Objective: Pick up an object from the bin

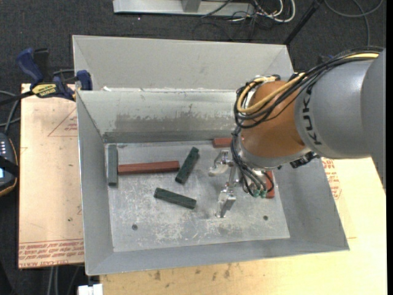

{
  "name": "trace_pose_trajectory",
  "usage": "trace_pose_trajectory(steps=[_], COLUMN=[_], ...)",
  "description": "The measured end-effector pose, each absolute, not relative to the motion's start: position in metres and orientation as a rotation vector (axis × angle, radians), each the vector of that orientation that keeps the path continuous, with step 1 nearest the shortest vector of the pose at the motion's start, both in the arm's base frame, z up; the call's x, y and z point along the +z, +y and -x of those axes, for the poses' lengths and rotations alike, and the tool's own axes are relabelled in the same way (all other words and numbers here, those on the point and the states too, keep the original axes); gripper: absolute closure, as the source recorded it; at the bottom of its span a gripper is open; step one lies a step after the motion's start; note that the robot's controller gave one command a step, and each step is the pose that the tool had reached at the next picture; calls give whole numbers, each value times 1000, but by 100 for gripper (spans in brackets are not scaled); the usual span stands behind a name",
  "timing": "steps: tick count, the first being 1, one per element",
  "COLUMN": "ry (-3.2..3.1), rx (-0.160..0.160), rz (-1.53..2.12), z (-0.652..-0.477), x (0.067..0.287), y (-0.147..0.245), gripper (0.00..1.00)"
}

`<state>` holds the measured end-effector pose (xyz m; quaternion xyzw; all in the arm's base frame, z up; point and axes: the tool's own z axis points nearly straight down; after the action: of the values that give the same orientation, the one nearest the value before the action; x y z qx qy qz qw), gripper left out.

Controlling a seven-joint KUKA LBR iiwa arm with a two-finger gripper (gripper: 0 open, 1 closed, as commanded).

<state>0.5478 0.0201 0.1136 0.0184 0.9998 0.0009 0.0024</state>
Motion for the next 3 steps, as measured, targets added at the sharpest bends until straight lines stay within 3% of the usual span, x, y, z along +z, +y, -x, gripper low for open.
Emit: trace_pose_trajectory(steps=[1,2,3], ry=[3147,3113,3113], rx=[0,6,6], rz=[-4,92,92], z=[-551,-555,-555], x=[86,80,80], y=[44,90,90], gripper=[0,100,100])
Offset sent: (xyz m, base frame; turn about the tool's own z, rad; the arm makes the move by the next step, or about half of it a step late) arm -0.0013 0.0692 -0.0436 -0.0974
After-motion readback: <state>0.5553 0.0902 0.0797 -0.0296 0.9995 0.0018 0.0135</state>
